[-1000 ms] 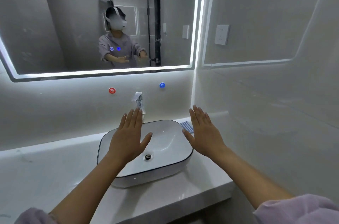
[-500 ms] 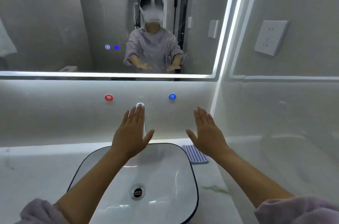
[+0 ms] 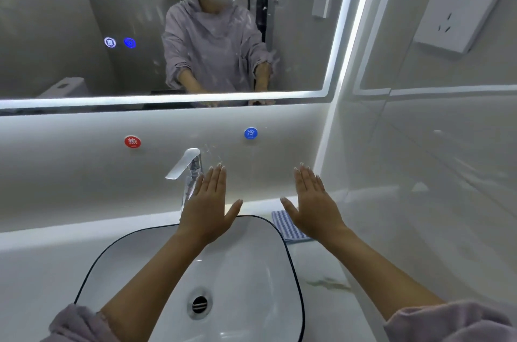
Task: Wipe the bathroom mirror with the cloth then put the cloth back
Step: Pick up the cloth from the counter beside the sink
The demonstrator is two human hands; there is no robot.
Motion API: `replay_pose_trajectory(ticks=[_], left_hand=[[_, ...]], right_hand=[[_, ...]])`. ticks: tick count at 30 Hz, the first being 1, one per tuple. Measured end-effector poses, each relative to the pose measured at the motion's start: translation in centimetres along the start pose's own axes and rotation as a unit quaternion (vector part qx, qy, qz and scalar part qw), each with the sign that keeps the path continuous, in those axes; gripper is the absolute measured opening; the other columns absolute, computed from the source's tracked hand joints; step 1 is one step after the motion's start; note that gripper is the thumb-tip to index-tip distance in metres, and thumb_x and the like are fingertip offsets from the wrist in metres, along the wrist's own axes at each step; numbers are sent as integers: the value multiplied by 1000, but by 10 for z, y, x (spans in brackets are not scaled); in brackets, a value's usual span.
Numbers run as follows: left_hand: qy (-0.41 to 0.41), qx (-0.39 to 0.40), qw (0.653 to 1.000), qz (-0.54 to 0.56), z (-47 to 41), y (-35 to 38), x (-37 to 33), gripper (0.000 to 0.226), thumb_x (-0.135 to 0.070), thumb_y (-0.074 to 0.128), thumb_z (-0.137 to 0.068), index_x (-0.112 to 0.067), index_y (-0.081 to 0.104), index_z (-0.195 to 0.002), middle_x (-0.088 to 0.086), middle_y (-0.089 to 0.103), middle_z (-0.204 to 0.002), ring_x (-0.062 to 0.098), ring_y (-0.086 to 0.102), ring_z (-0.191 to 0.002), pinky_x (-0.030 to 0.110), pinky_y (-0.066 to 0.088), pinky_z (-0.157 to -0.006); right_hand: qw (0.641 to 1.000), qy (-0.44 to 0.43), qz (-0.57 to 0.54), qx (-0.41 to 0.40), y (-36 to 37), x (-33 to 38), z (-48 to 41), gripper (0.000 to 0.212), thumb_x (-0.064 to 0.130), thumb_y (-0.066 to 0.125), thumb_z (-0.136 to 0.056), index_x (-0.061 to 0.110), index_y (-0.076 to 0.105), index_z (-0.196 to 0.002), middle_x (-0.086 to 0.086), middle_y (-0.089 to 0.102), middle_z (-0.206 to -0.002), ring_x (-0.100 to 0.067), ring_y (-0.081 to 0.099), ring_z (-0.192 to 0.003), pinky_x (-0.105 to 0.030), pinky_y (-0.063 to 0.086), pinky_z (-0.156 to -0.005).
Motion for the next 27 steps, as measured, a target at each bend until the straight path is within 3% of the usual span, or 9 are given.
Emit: replay_pose_trajectory(ticks=[2, 10, 22, 27], left_hand=[[5, 3, 1000, 4, -5, 10, 1, 76, -49, 34, -94, -4, 5, -148, 9, 4, -157, 20, -1, -145, 20, -24, -107], [30, 72, 997, -7, -23, 59, -6, 77, -53, 28, -94, -4, 2, -148, 10, 1, -158, 20, -1, -145, 31, -7, -117], [38, 181, 982, 32, -45, 140, -16, 77, -58, 22, -93, -9, 0, -148, 7, 2, -158, 19, 0, -145, 30, -4, -115], [38, 216, 975, 26, -53, 173, -19, 78, -60, 19, -93, -11, -4, -148, 5, -2, -158, 17, -4, -145, 28, -8, -112]], right_hand=[[1000, 13, -2, 4, 7, -7, -3, 74, 48, 31, -100, 4, 1, -151, -13, -4, -160, -22, -4, -148, -26, -9, -116], [996, 56, -44, 56, 44, -30, -4, 76, 49, 33, -99, 6, -1, -151, -10, -5, -160, -19, -6, -148, -26, -6, -118], [977, 139, -105, 119, 113, -67, -2, 77, 50, 33, -99, 11, -7, -151, -4, -13, -160, -15, -10, -147, -24, -7, -113], [963, 182, -128, 149, 146, -88, 1, 78, 55, 31, -97, 13, -7, -152, -2, -11, -160, -15, -6, -147, -26, 1, -115]])
Point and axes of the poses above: each hand's wrist, its own z-axis away from the middle knuckle, its own y-axis out of the palm, x = y × z, the point moved 7 cm from there along -z, towards the middle knuckle
